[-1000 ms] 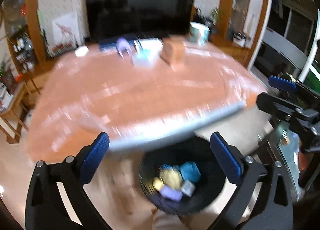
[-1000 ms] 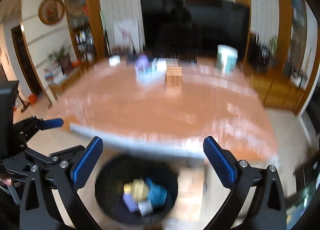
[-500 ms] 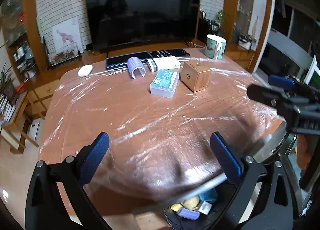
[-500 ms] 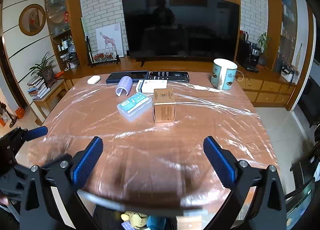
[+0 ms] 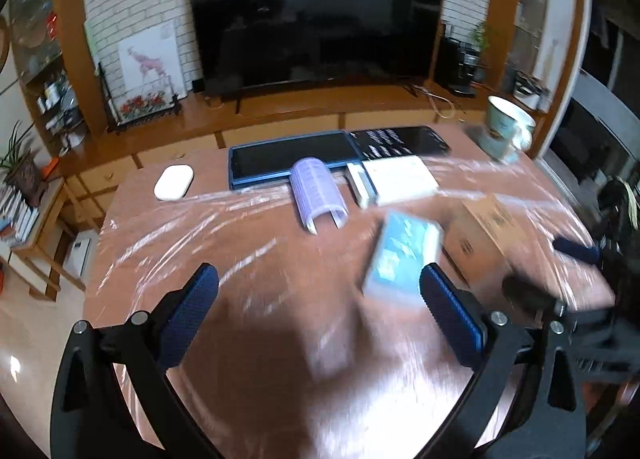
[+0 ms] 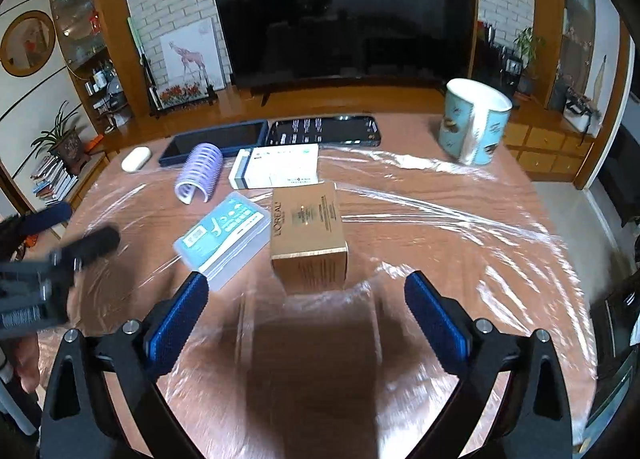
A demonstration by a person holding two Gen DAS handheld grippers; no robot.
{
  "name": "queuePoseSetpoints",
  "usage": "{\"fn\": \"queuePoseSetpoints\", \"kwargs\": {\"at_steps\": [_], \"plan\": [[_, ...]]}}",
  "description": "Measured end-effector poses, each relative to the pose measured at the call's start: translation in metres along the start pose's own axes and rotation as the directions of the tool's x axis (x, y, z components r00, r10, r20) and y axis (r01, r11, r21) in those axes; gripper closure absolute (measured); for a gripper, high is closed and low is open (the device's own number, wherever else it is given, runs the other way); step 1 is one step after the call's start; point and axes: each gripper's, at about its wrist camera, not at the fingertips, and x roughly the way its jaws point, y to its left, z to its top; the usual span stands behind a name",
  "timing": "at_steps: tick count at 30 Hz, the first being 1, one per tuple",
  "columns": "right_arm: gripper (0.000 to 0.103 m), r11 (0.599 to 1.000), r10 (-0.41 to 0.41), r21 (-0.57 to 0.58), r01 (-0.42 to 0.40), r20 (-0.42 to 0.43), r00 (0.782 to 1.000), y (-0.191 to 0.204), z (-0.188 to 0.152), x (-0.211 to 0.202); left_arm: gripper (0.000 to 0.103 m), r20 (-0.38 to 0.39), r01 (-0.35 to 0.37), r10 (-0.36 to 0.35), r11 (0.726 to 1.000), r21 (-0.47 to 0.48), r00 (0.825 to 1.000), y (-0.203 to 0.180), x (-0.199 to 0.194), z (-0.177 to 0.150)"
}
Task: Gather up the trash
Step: 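Grasp another purple roller stack with the left tool while the right tool grasps the L'Oreal box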
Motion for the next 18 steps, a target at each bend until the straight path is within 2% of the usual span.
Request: {"fn": "queuePoseSetpoints", "kwargs": {"at_steps": [4, 8, 16, 18], "plan": [[0.015, 1.0, 0.014, -0.009, -0.014, -0.031, 0.999, -0.002, 0.01, 0.023, 0.002, -0.008, -0.048, 0.048, 0.999, 0.007, 0.999, -0.005, 0.029, 0.02], [0.021, 0.999, 0.032, -0.014, -0.032, -0.057, 0.998, -0.006, 0.014, 0.04, 0.006, -0.04, -0.06, 0.059, 0.998, -0.003, 0.997, -0.006, 0.058, 0.033], [0.037, 0.999, 0.043, -0.03, -0.046, -0.101, 0.994, -0.012, 0.015, 0.059, 0.029, -0.125, -0.064, 0.057, 0.997, -0.053, 0.991, 0.0, 0.102, 0.043], [0.04, 0.998, 0.047, -0.038, -0.051, -0.107, 0.993, -0.011, 0.015, 0.063, 0.038, -0.14, -0.057, 0.048, 0.997, -0.06, 0.989, 0.002, 0.109, 0.044]]}}
